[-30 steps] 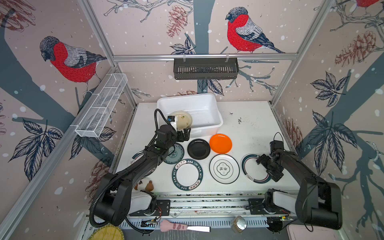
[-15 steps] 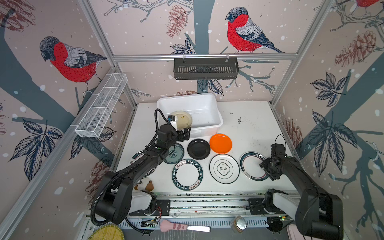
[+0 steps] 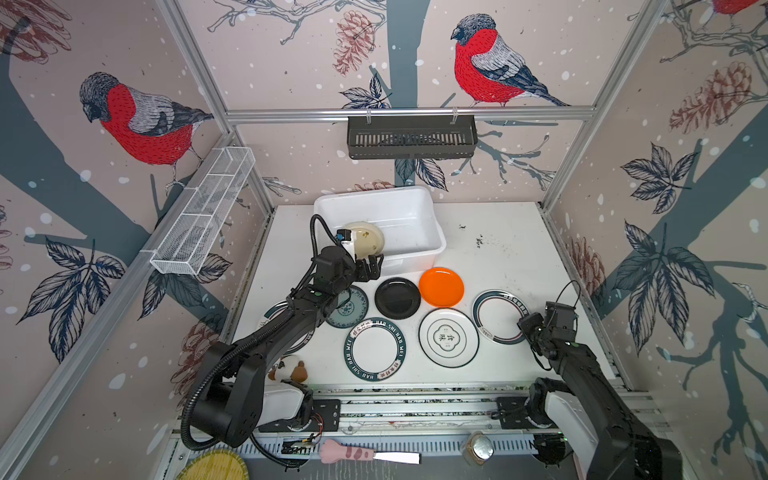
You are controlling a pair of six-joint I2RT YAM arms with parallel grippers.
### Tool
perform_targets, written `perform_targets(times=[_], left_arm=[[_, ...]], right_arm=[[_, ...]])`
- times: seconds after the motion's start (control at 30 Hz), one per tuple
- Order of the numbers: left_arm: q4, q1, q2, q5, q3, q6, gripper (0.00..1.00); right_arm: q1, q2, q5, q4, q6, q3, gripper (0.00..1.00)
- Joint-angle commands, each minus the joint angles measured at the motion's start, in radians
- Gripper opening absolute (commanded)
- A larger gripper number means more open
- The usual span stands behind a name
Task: Place the plates into the plastic bin on the countertop
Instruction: 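Grasp the green-rimmed plate's rim with the right gripper and tilt it upright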
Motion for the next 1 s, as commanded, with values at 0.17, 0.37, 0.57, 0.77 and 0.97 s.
perform_targets(times=[0.17,0.37,0.57,0.77,0.97], left_arm=[[-0.048,0.001,-0.044,0.030,0.018,-0.029,0.98],[-0.065,0.001,-0.065,0.024,0.022,-0.032,0.98],[-0.087,0.001,-0.069,0.021,0.035,-0.028,0.98],[-0.092,0.000,-0.070,0.023,0.035,-0.031,0.98],[-0.081,-0.001,-0.067,0.033,0.034,-0.041,0.98]], right_arm=[[0.002,-0.021,-0.114,-0.206,0.010,-0.016,0.48],[0.002,-0.004,-0.118,-0.233,-0.025,-0.001,0.37],[0.001,0.000,-0.115,-0.230,-0.029,-0.002,0.16],[0.002,-0.003,-0.101,-0.238,-0.039,0.004,0.03],[0.001,-0.044,-0.105,-0.231,-0.023,-0.006,0.02]])
